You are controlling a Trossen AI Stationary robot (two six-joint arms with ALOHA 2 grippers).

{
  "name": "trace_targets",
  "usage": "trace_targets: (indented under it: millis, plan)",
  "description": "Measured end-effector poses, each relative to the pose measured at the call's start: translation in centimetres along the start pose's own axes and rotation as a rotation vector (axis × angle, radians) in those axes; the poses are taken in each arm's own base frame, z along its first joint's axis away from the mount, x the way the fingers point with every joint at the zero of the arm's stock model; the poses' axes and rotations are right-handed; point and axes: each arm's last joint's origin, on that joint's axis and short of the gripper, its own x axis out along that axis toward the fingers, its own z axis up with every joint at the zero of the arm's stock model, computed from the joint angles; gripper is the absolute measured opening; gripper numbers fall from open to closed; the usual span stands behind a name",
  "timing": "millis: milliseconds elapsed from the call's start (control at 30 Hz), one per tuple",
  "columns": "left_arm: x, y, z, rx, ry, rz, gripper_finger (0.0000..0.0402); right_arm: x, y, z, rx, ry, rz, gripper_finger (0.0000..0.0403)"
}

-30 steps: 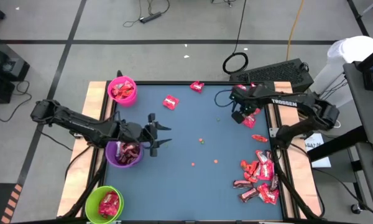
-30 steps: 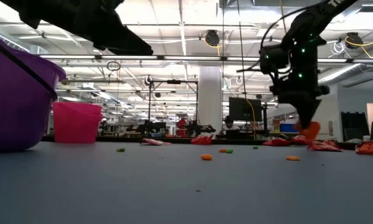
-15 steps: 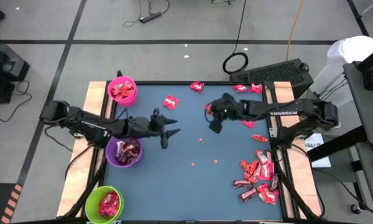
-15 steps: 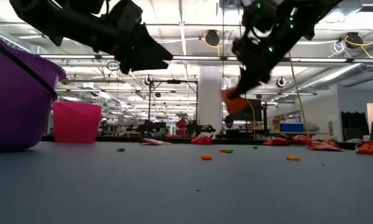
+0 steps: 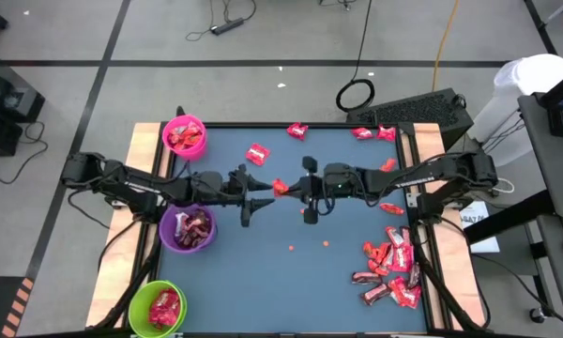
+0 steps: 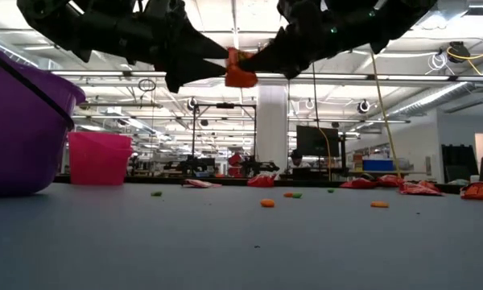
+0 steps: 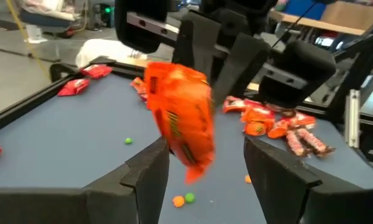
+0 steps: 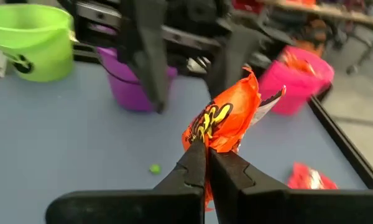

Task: Organize candy in baskets
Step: Put the orange chocolate into the pink bucket

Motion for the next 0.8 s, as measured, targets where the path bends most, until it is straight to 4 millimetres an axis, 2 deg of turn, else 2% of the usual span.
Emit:
trace_targets:
  millis: [267,467,633,800]
  plan:
    - [0.0,0.0,0.1,0.000,-0.005,-0.012,0.0212,0.4,1.4,0.5,-0.062,-0.075,0.034,0.0003]
    - [0.0,-0.5,0.4,0.027,-0.030,-0.146,0.0201,0.4,1.7,0.9,-0.071,-0.115,0.040,0.0003]
    - [-0.1,-0.5,0.6,0.031,-0.046,-0.164,0.0163,0.4,1.6,1.0,-0.064,-0.131,0.037,0.0003]
    - [-0.1,-0.5,0.7,0.051,-0.051,-0.163,0.0107,0.6,1.6,1.2,0.056,-0.173,0.040,0.0007]
